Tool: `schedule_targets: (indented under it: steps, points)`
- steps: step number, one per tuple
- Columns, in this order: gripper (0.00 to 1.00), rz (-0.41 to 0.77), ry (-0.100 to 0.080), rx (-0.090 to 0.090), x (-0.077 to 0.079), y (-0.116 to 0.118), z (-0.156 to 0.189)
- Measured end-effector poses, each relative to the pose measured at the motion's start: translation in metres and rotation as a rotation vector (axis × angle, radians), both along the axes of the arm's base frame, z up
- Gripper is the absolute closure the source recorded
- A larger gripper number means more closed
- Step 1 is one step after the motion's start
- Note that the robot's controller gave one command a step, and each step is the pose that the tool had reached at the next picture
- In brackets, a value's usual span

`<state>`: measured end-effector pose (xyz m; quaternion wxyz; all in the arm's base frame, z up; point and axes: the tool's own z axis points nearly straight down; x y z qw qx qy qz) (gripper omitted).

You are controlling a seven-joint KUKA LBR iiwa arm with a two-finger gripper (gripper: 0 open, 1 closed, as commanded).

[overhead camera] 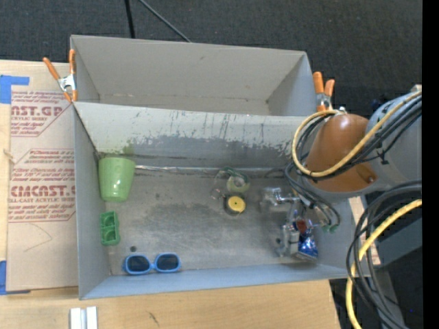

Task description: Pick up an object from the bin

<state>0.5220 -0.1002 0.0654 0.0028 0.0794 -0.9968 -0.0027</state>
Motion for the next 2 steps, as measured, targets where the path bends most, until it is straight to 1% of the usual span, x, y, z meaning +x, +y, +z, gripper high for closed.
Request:
schedule_targets:
  steps: [1,2]
  points:
    - [0.00,0.036,-0.005,0.003,0.003,-0.019,0.005]
    - [0.00,0.507,-0.008,0.006,-0.016,-0.041,0.004]
